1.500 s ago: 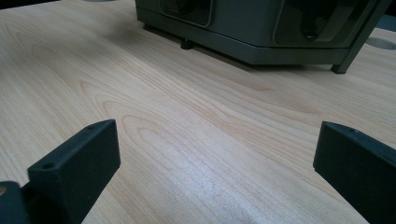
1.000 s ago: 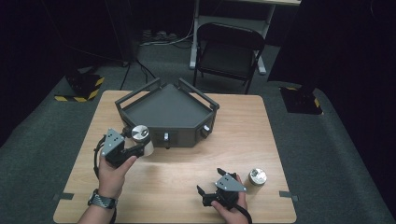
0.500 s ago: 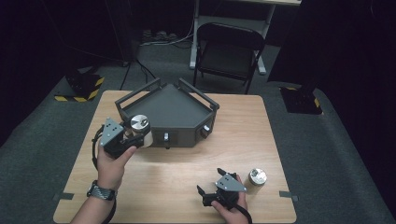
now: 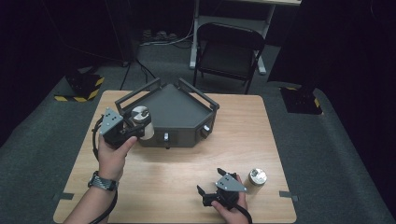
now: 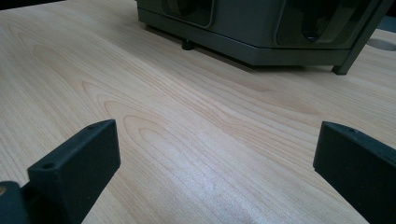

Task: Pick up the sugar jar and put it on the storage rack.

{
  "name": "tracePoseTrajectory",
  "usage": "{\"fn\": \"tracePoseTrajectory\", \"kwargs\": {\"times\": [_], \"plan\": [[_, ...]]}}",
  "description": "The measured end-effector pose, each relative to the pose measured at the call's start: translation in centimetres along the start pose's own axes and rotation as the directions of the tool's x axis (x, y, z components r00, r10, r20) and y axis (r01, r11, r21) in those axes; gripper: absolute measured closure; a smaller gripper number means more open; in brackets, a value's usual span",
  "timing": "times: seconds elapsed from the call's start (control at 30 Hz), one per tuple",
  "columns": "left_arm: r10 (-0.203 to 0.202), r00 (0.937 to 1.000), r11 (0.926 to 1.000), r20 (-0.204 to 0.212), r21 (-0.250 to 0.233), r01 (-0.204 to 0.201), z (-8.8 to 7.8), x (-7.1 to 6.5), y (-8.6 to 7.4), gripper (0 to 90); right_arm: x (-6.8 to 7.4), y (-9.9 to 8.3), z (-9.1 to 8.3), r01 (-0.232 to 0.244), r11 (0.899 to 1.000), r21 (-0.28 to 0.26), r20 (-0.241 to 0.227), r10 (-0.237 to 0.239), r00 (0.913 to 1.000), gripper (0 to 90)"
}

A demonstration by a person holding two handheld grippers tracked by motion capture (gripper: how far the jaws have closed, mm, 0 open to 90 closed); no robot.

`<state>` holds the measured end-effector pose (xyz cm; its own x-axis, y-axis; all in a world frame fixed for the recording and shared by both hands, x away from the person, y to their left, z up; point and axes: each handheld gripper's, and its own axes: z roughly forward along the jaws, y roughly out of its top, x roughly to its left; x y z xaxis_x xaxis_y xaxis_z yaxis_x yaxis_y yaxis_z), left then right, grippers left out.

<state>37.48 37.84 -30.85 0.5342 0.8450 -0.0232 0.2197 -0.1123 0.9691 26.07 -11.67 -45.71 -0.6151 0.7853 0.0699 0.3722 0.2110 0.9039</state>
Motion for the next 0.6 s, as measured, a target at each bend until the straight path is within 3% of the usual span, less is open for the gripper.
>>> {"fn": "tracePoseTrajectory", "kwargs": {"times": [0.6], "plan": [[0.007,0.9997,1.0000,-0.022,0.002,-0.007,2.8,0.6,1.6,35.0,0.0,0.0,0.0,0.007,1.000,-0.001,-0.002,-0.007,1.0000,0.5]]}}
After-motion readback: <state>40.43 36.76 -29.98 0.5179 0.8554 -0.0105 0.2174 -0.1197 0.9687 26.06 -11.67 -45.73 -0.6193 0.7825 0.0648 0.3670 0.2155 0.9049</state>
